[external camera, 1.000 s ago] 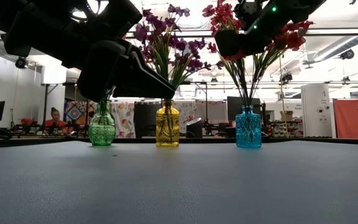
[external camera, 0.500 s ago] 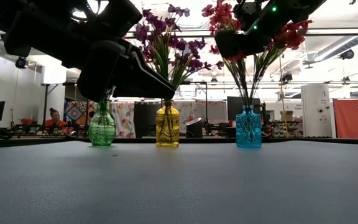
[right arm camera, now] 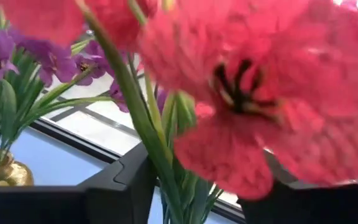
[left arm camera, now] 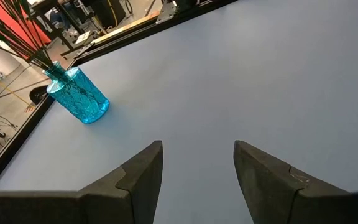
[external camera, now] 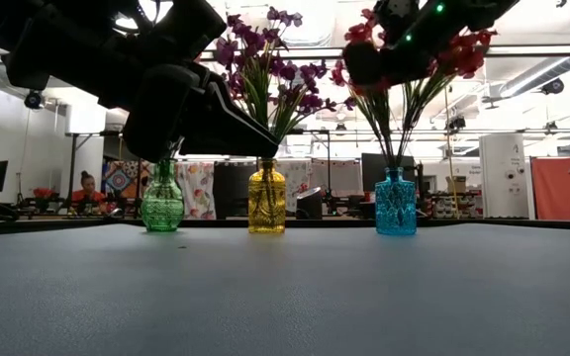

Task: Sort flowers into vase by color
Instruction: Put the pink flowers into the blue vase, then return to Home Position

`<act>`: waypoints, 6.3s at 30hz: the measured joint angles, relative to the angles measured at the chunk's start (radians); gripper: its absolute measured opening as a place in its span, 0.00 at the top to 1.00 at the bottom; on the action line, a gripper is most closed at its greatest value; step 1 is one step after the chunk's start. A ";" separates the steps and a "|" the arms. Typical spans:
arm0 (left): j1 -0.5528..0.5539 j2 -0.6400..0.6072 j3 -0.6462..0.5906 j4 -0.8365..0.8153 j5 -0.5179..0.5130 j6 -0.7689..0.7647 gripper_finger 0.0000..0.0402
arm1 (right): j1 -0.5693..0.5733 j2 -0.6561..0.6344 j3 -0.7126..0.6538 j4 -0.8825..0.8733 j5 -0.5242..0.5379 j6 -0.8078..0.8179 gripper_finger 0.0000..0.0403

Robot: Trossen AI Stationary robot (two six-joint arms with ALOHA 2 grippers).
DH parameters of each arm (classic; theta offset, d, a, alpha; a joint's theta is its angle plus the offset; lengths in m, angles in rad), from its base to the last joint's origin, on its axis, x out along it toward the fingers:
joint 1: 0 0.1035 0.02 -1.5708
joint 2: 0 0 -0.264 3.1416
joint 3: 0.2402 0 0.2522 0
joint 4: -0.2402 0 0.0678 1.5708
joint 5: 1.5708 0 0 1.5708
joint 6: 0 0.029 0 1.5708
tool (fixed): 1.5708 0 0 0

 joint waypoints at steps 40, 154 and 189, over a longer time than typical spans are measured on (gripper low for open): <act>-0.176 -0.284 0.069 -0.372 -0.288 -0.096 0.55 | 0.097 -0.012 0.364 -0.016 0.148 -0.595 0.34; -0.403 -0.431 0.392 -1.270 -0.077 -0.732 0.55 | 0.204 -0.024 0.728 -1.394 -0.485 0.146 0.12; -0.187 -0.462 -0.293 -0.197 0.871 -0.464 0.99 | 0.644 -0.293 -0.179 0.081 -0.610 -0.319 0.13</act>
